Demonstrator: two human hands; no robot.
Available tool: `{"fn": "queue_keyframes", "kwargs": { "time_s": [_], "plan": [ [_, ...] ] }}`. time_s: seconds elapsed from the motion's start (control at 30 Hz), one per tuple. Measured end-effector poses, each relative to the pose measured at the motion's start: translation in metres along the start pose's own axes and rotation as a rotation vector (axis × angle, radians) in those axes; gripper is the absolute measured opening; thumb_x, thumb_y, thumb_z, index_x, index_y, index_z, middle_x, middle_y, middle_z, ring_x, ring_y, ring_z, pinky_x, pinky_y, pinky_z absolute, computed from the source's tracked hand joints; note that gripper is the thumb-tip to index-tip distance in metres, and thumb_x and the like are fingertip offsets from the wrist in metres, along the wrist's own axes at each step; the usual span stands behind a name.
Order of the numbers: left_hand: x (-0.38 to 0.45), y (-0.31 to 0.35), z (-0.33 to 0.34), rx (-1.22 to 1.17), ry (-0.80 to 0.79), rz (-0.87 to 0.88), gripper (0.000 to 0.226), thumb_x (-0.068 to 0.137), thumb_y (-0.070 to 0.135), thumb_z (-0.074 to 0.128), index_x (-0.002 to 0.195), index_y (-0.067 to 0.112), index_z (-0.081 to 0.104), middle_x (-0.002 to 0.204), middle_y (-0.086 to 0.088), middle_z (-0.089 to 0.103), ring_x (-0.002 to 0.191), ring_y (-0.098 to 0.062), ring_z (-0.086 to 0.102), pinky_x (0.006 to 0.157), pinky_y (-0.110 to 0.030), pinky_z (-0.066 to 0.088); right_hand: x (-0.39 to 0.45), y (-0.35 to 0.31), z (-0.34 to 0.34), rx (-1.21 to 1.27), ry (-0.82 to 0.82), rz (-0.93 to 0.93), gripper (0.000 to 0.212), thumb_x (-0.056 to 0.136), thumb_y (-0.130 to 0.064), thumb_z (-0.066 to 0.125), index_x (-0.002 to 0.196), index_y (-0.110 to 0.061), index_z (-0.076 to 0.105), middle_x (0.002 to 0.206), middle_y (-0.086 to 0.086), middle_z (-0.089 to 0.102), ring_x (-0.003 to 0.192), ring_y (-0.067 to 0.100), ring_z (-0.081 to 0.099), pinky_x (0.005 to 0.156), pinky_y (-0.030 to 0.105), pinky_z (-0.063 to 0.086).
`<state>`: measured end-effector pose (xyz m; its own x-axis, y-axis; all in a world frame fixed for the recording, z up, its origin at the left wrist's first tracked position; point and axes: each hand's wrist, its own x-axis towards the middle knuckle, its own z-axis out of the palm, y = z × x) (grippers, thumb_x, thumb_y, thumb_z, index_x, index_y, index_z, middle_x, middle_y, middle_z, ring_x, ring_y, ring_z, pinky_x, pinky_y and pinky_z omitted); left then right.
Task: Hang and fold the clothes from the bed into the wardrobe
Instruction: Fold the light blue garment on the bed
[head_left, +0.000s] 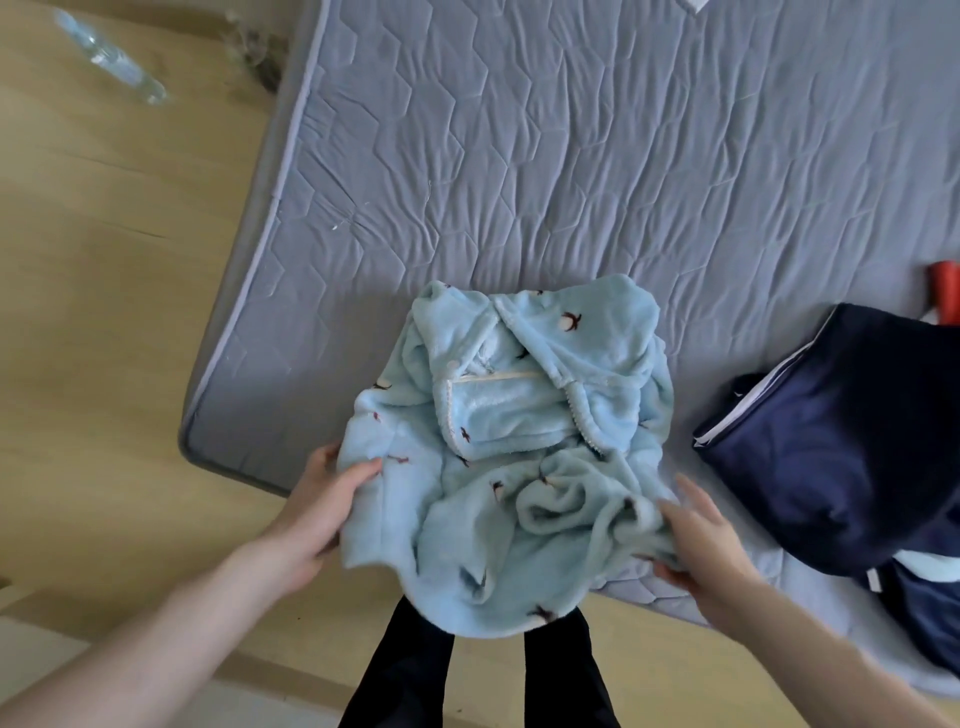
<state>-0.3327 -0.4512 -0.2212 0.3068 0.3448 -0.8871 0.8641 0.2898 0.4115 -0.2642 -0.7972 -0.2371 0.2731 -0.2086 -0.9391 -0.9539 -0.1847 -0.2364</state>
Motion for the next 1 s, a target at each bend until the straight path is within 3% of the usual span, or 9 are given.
{"fn": "queue_keyframes", "kwargs": {
  "time_s": [0.1, 0.23, 0.43, 0.57, 0.67, 0.73, 0.87, 0.93, 1.0],
  "plan": [
    [0.009, 0.045, 0.01, -0.302, -0.039, 0.026, 0.029, 0.101, 0.009, 0.058, 0.125, 0.024, 0.053, 0.106, -0.002, 0.072, 0.086, -0.013, 0.07, 0.063, -0.03, 0.059, 0.009, -0.039, -0.003, 0.175, -0.076, 0.035, 0.027, 0.099, -0.016, 0.056, 0.122, -0.015, 0.071, 0.082, 0.004, 0.072, 0.066, 0.015, 0.067, 0.045, 0.019, 0.046],
    [0.036, 0.101, 0.023, -0.531, -0.065, -0.03, 0.018, 0.105, 0.004, 0.05, 0.107, 0.006, 0.068, 0.078, -0.007, 0.076, 0.062, -0.01, 0.073, 0.052, -0.015, 0.056, 0.024, -0.088, -0.001, 0.44, -0.166, 0.038, 0.032, 0.1, -0.018, 0.045, 0.118, -0.003, 0.067, 0.086, 0.009, 0.077, 0.064, 0.014, 0.073, 0.046, 0.018, 0.054],
    [0.091, 0.141, 0.029, -0.553, -0.036, 0.043, 0.029, 0.104, -0.005, 0.042, 0.122, -0.001, 0.065, 0.12, -0.02, 0.071, 0.097, -0.025, 0.076, 0.08, -0.028, 0.063, 0.051, -0.135, 0.005, 0.701, -0.181, -0.035, 0.043, 0.097, -0.025, 0.043, 0.128, -0.005, 0.064, 0.114, 0.012, 0.077, 0.099, 0.024, 0.076, 0.061, 0.026, 0.061],
    [0.115, 0.158, 0.038, -0.469, 0.002, 0.136, 0.042, 0.103, -0.006, 0.036, 0.134, 0.01, 0.059, 0.126, -0.009, 0.068, 0.11, -0.017, 0.07, 0.091, -0.029, 0.059, 0.067, -0.157, 0.008, 0.731, -0.102, -0.102, 0.043, 0.093, -0.016, 0.045, 0.13, -0.002, 0.059, 0.112, 0.009, 0.078, 0.102, 0.024, 0.076, 0.077, 0.03, 0.063],
    [0.132, 0.161, 0.046, -0.412, 0.033, 0.203, 0.052, 0.098, -0.013, 0.04, 0.136, 0.016, 0.059, 0.118, 0.001, 0.066, 0.119, -0.017, 0.066, 0.102, -0.032, 0.054, 0.081, -0.171, 0.015, 0.691, -0.029, -0.183, 0.046, 0.09, -0.004, 0.051, 0.136, -0.003, 0.056, 0.113, 0.003, 0.078, 0.097, 0.02, 0.077, 0.07, 0.027, 0.062],
    [0.142, 0.16, 0.054, -0.255, 0.084, 0.263, 0.055, 0.09, -0.016, 0.046, 0.128, 0.022, 0.06, 0.116, 0.002, 0.064, 0.119, -0.022, 0.062, 0.102, -0.034, 0.052, 0.088, -0.173, 0.02, 0.535, 0.064, -0.298, 0.065, 0.086, 0.004, 0.063, 0.147, -0.007, 0.044, 0.12, -0.003, 0.074, 0.099, 0.019, 0.076, 0.069, 0.027, 0.061],
    [0.142, 0.139, 0.063, 0.649, 0.046, 0.542, 0.091, 0.084, -0.001, 0.059, 0.161, 0.03, 0.022, 0.164, -0.002, 0.027, 0.145, -0.02, 0.038, 0.121, -0.035, 0.03, 0.096, -0.156, 0.023, -0.301, 0.071, -0.652, 0.117, 0.084, 0.005, 0.071, 0.16, -0.044, -0.003, 0.154, -0.009, 0.042, 0.107, 0.012, 0.064, 0.084, 0.032, 0.053],
    [0.134, 0.126, 0.068, 0.945, -0.057, 0.833, 0.096, 0.077, -0.003, 0.061, 0.159, 0.03, 0.025, 0.165, 0.0, 0.015, 0.151, -0.024, 0.026, 0.12, -0.031, 0.026, 0.102, -0.146, 0.022, -0.632, 0.078, -0.783, 0.11, 0.081, 0.004, 0.066, 0.159, -0.049, 0.009, 0.162, -0.01, 0.025, 0.108, 0.018, 0.059, 0.084, 0.037, 0.055],
    [0.124, 0.117, 0.074, 1.202, -0.188, 1.032, 0.097, 0.071, 0.0, 0.063, 0.156, 0.034, 0.031, 0.164, 0.004, 0.013, 0.15, -0.024, 0.021, 0.118, -0.033, 0.026, 0.109, -0.138, 0.021, -0.844, 0.094, -0.915, 0.086, 0.078, 0.0, 0.067, 0.147, -0.046, 0.046, 0.161, -0.016, 0.022, 0.107, 0.018, 0.058, 0.077, 0.039, 0.056]
  ]
}}
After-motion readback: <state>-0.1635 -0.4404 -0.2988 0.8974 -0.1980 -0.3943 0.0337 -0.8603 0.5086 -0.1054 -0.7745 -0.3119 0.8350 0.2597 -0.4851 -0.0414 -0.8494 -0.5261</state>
